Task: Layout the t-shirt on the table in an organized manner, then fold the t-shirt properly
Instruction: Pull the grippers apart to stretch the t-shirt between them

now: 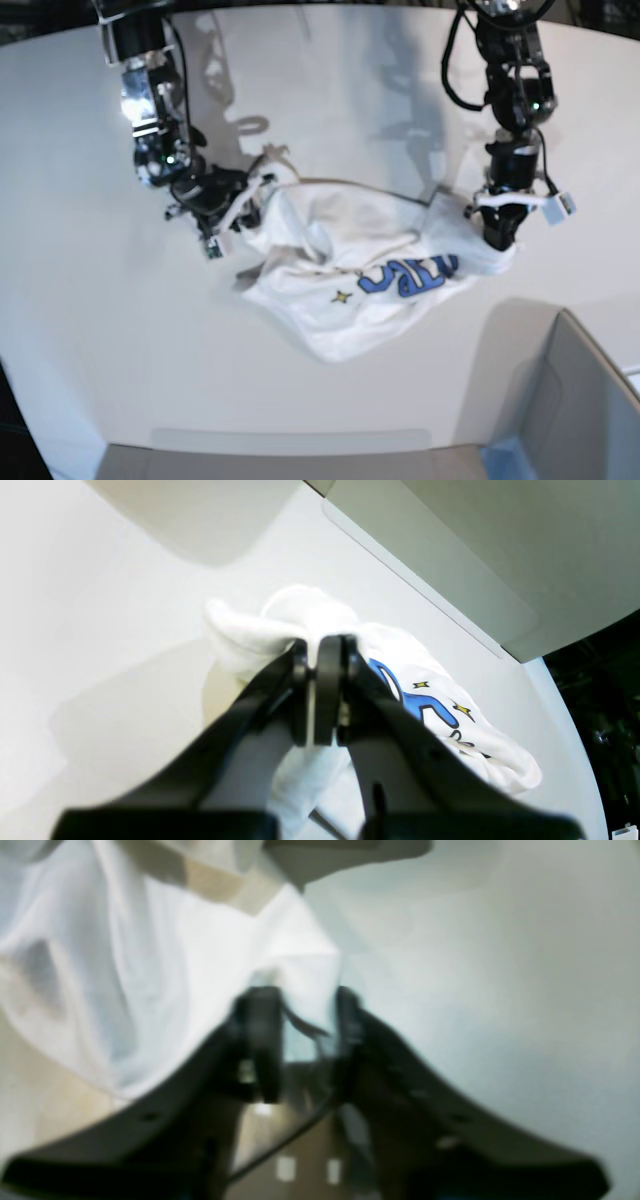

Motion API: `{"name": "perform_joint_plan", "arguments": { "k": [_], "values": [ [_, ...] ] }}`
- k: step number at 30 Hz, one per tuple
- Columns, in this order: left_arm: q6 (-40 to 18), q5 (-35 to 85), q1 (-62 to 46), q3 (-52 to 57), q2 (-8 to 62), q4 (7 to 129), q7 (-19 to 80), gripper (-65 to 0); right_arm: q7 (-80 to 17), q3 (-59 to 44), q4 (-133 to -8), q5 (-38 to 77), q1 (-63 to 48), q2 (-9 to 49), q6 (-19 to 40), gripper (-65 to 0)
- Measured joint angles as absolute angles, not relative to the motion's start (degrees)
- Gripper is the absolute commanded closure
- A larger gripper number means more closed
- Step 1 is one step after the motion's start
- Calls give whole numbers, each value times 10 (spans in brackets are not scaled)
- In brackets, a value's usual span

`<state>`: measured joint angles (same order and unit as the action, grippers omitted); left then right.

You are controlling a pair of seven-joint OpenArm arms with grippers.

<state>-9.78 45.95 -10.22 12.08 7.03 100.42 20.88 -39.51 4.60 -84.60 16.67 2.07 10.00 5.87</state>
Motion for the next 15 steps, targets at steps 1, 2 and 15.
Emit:
{"name": "perform_joint_plan", "arguments": {
  "k": [1,2,15],
  "values": [
    [-97,460,-102,121,70,1004,209,0,-397,39,-846,165,25,101,58,0],
    [-97,460,-102,121,70,1004,209,0,-401,27,-846,163,30,101,57,0],
    [-103,462,-105,117,69,1004,211,0,-385,-79,-1020,167,112,254,60,0]
  ]
}}
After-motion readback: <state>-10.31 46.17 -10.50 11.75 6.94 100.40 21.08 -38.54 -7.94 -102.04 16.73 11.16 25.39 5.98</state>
